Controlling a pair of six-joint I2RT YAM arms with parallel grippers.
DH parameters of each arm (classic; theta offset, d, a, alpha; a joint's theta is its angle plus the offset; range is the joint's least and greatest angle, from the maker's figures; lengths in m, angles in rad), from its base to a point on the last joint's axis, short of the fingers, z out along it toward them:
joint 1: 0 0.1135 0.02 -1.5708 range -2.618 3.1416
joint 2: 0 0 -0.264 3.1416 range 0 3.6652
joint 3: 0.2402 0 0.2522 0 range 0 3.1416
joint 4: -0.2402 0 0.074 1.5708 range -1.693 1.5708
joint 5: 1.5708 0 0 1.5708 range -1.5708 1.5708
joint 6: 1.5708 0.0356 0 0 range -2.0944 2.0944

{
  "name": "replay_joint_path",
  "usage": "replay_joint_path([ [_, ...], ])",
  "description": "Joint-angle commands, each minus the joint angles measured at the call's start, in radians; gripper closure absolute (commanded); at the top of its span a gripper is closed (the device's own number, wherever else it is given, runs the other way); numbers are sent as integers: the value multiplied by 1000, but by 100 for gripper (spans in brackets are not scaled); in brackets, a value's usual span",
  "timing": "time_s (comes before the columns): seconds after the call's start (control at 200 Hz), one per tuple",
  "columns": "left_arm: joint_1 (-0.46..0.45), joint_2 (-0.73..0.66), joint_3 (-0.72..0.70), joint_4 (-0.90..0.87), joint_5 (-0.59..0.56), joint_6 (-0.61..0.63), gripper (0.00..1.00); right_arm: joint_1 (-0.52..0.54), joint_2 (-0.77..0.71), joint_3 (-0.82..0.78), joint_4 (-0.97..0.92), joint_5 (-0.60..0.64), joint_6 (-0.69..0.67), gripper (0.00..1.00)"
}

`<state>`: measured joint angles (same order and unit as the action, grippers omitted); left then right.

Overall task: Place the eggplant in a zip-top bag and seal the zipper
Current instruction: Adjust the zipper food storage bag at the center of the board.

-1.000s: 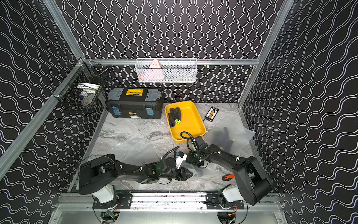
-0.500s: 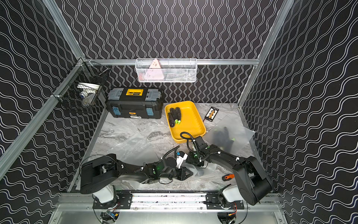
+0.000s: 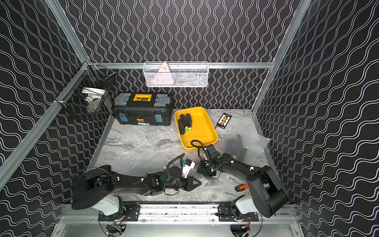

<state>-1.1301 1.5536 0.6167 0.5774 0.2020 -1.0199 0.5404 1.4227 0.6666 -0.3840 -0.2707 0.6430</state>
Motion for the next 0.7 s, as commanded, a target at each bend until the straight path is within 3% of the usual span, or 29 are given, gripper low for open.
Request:
replay_joint_path([
  [0.0,0,-50,-22,-27,-8,-13,100,-2,5,7,-4,27,5,56],
  [0.235,-3,-141,-70,-123,19,-14,100,-1,10,22,-18,40,-1,56],
  [0.55,-2,-185,-8,-454,89,65,100,-2,-65,68,-52,46,-24,53],
  [0.696,43,-224,4,-541,85,81,63,-2,-113,96,-102,33,-50,53],
])
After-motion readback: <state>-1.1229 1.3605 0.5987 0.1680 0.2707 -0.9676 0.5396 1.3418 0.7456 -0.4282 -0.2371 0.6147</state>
